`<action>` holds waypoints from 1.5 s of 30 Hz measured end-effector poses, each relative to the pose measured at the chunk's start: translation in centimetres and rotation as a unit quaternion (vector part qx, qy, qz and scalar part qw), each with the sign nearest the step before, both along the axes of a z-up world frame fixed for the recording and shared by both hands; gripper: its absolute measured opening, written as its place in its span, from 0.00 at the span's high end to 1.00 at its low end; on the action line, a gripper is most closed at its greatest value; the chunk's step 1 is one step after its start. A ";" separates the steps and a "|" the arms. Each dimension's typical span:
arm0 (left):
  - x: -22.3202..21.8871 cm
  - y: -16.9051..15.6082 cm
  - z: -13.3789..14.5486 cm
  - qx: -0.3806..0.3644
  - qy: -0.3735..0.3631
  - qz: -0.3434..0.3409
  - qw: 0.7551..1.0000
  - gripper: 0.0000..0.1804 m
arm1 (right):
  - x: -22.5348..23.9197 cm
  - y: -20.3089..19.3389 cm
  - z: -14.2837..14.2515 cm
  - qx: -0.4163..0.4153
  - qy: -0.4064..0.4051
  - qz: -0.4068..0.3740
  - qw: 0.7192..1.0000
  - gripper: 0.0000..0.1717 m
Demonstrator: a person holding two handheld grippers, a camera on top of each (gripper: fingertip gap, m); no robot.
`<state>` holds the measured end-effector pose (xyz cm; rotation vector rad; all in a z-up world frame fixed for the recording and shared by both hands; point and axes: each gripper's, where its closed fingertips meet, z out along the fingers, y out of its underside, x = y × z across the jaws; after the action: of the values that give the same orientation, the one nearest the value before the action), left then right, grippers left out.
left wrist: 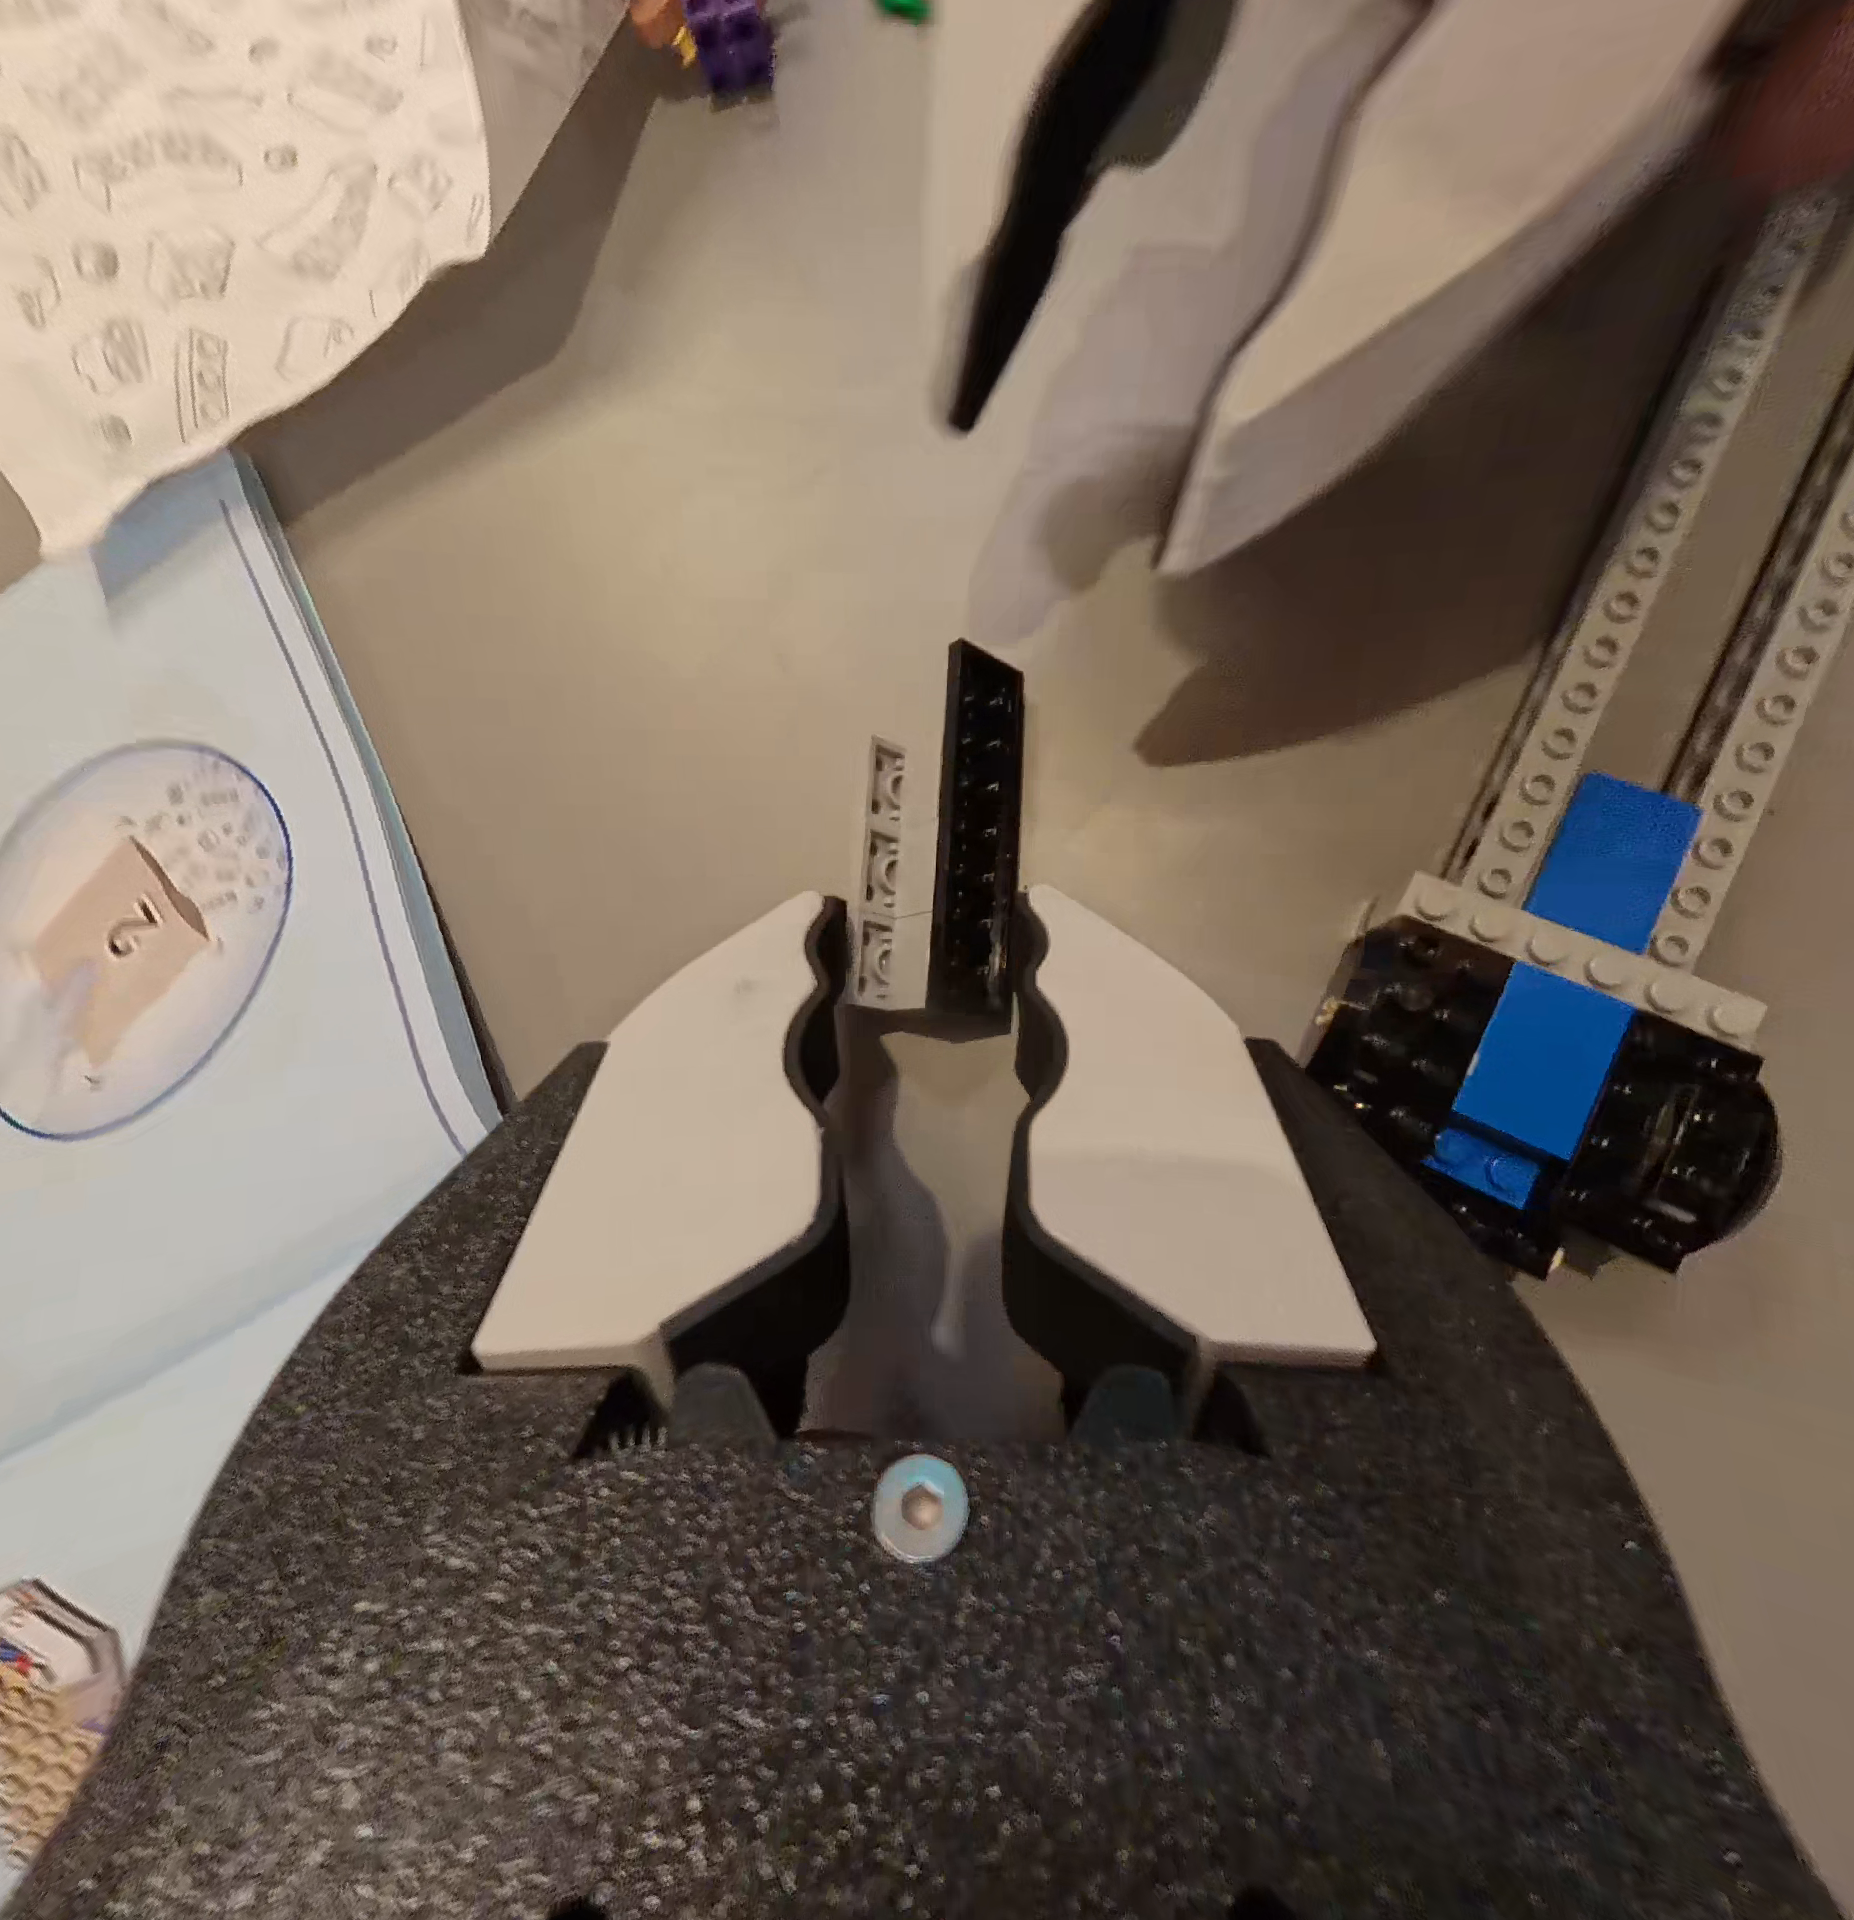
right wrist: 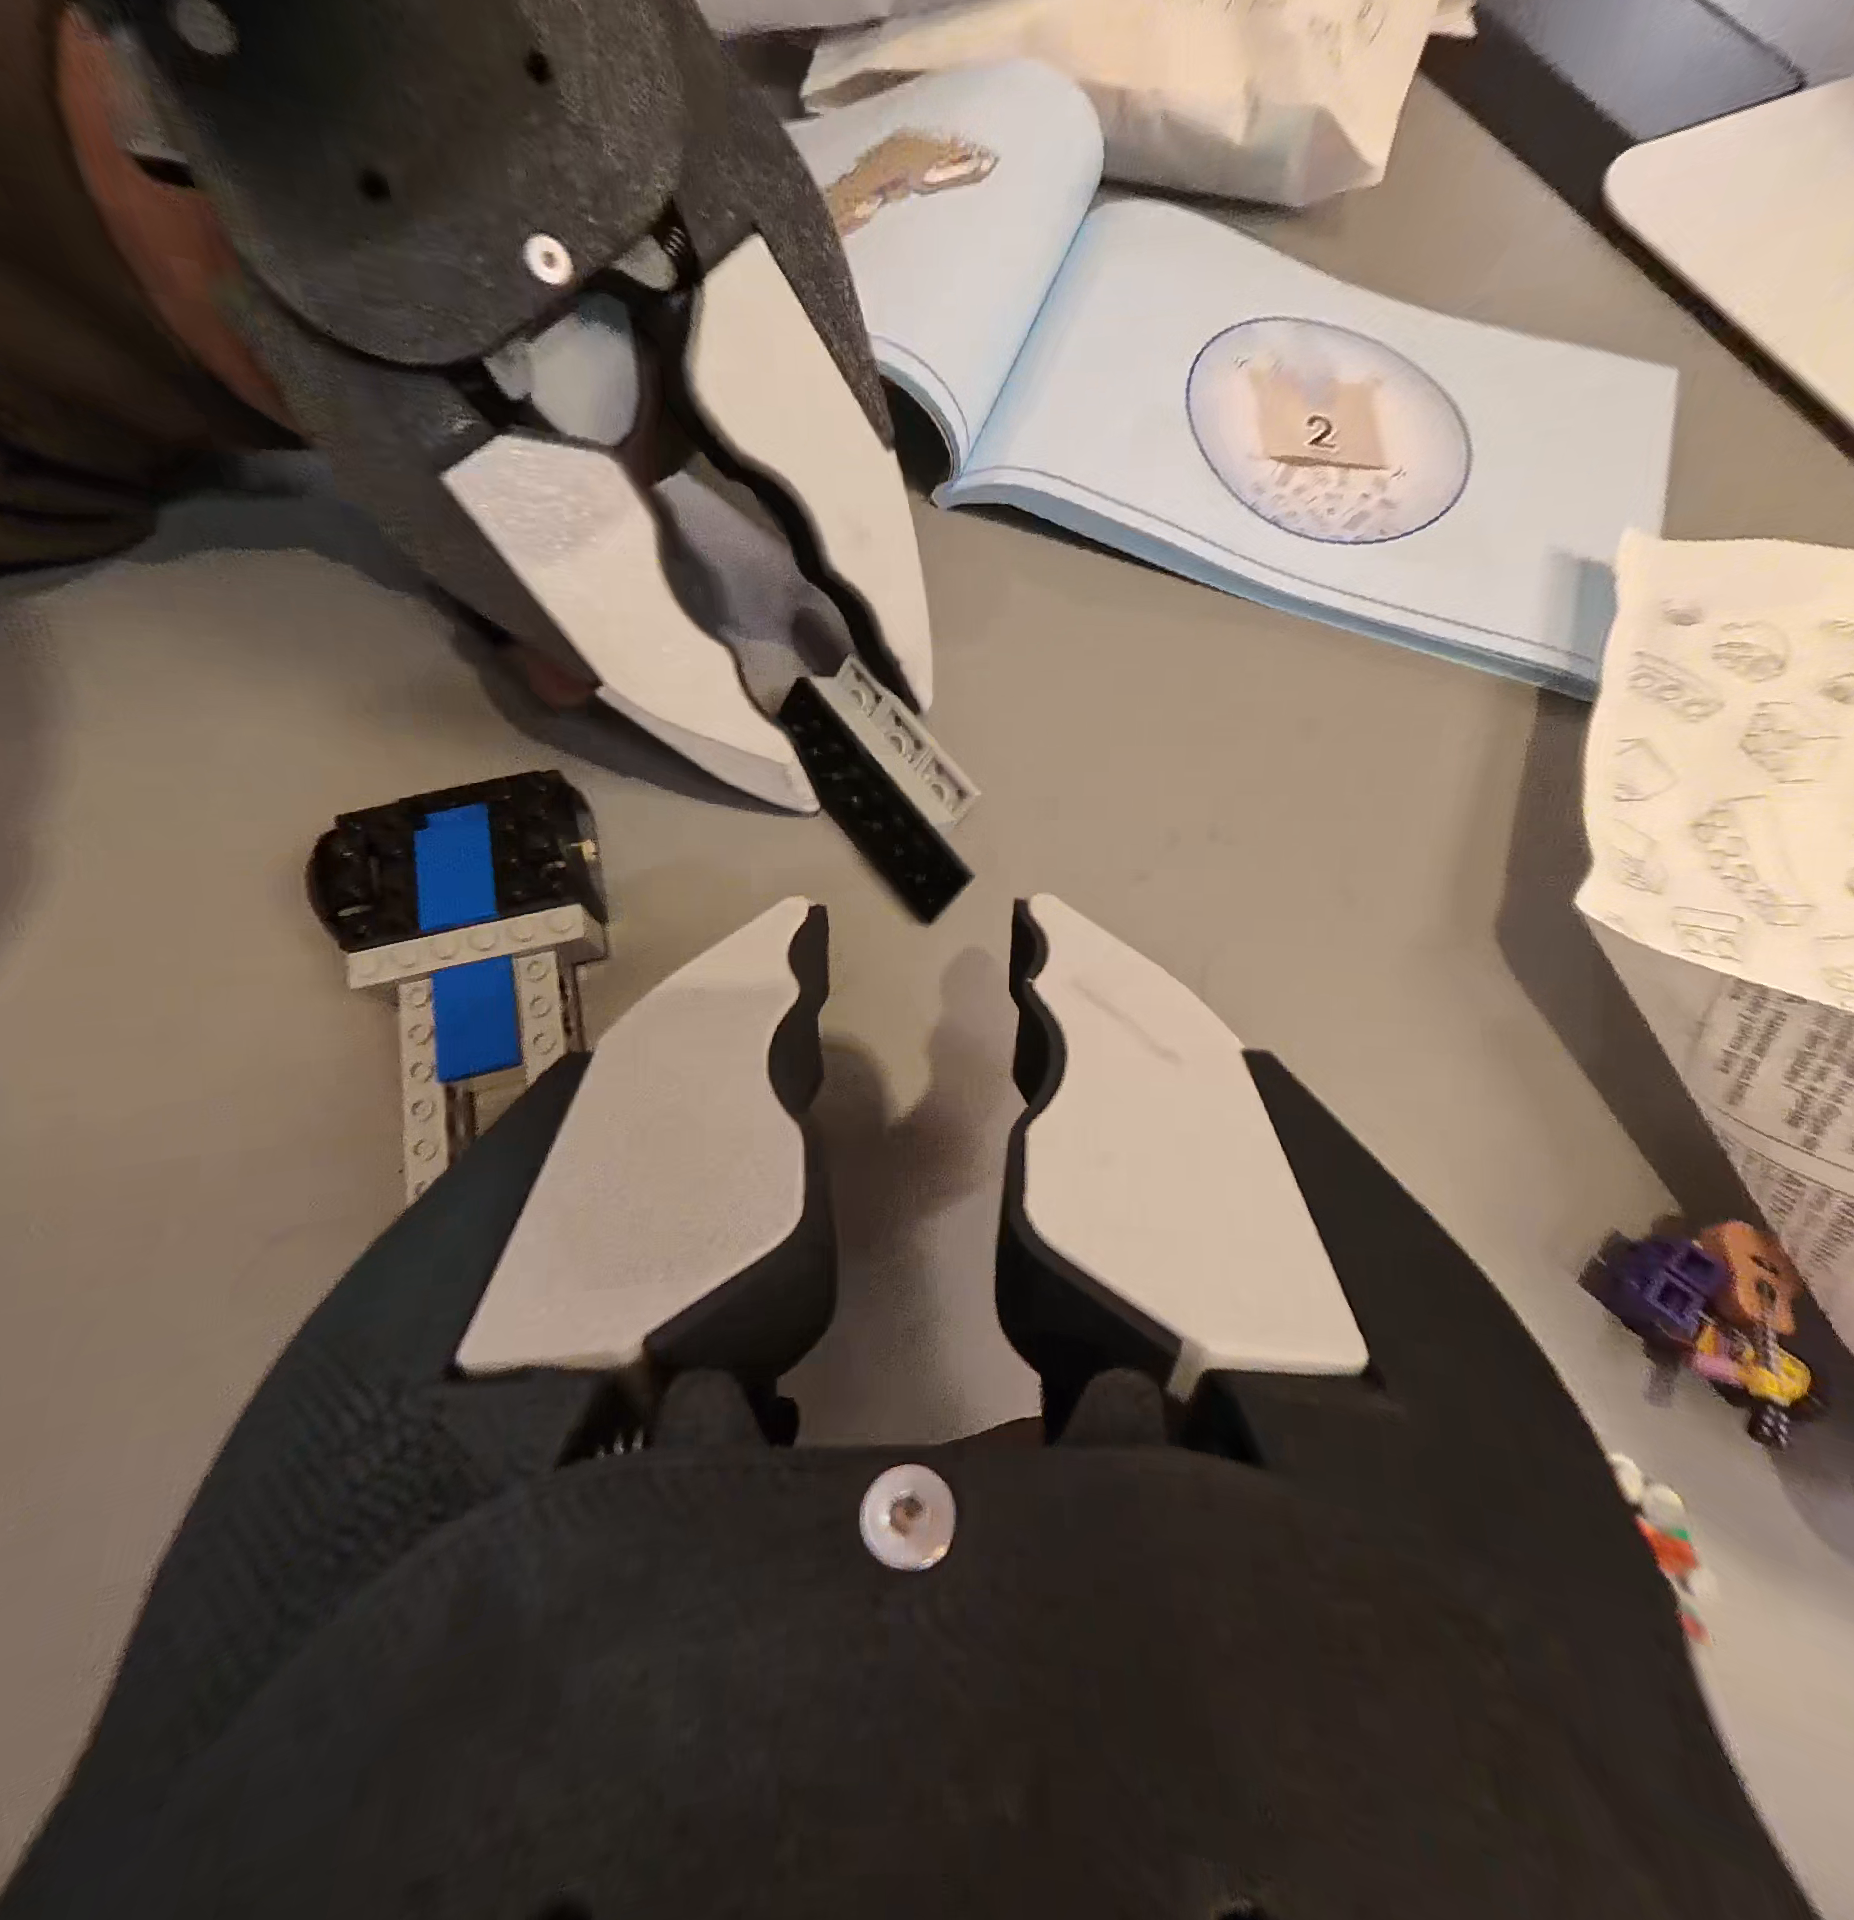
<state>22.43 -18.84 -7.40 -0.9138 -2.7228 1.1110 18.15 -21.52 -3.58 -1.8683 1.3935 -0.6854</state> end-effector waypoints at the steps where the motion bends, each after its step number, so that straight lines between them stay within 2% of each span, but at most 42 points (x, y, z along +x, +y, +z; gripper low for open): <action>1: -0.2 0.0 0.2 -0.014 -0.012 -0.015 1.000 0.83 | 0.3 -0.1 -0.3 0.001 0.003 0.003 1.000 0.80; 4: -1.1 -0.3 1.5 -0.071 -0.038 -0.054 0.995 0.83 | 0.6 0.0 -1.1 0.010 0.023 0.022 0.999 0.80; 7: -2.2 -0.2 2.9 -0.128 -0.050 -0.096 0.986 0.83 | 0.5 0.4 -1.2 0.004 0.010 0.040 0.999 0.89; 8: -2.5 -0.2 3.3 -0.143 -0.050 -0.106 0.983 0.83 | 0.4 0.7 -1.0 -0.003 -0.001 0.052 0.999 0.97; 10: -2.7 -0.2 3.7 -0.153 -0.033 -0.105 0.982 0.83 | 0.2 0.7 -0.6 -0.047 -0.035 0.071 0.996 0.98; 15: -2.3 -0.5 4.5 -0.116 0.086 -0.053 0.988 0.75 | 0.0 0.4 0.7 -0.118 -0.126 0.085 0.981 1.00; 18: -1.8 -0.8 4.8 -0.066 0.196 0.003 0.978 0.73 | -0.1 0.1 1.6 -0.172 -0.177 0.087 0.965 1.00; 21: -2.3 -0.6 5.6 0.000 0.347 0.033 0.937 0.72 | -0.1 -0.3 2.4 -0.234 -0.216 0.080 0.944 1.00; 24: -2.8 -0.5 6.4 0.041 0.454 0.046 0.889 0.72 | 0.0 -0.4 3.2 -0.289 -0.249 0.067 0.922 1.00; 27: -3.3 -0.6 7.1 0.059 0.521 0.052 0.850 0.72 | 0.0 -0.2 3.7 -0.346 -0.275 0.067 0.894 1.00; 30: -3.8 -0.8 7.4 0.070 0.560 0.059 0.823 0.74 | -0.1 0.5 4.0 -0.387 -0.295 0.073 0.870 1.00; 33: -4.0 -0.8 7.5 0.068 0.578 0.061 0.811 0.89 | -0.2 1.1 4.2 -0.421 -0.312 0.078 0.848 1.00; 35: -3.8 -0.9 7.3 0.050 0.561 0.060 0.824 0.89 | -0.1 1.1 3.8 -0.435 -0.308 0.083 0.842 1.00; 37: -3.7 -0.9 7.2 0.028 0.524 0.045 0.850 0.89 | -0.2 1.4 3.5 -0.423 -0.304 0.093 0.849 0.99; 39: -3.6 -0.8 7.2 -0.009 0.468 0.024 0.883 0.89 | -0.5 1.7 3.5 -0.383 -0.302 0.105 0.866 0.98; 42: -3.3 -0.6 7.0 -0.076 0.344 -0.019 0.936 0.89 | -0.9 1.7 3.9 -0.286 -0.294 0.109 0.905 0.89; 45: -3.7 -0.2 6.6 -0.128 0.224 -0.075 0.963 0.89 | -1.0 2.0 4.1 -0.200 -0.273 0.114 0.934 0.82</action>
<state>18.74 -18.99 -0.83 -0.7626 -2.1503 1.4532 17.17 -19.50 0.49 -1.8887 0.7017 -1.3200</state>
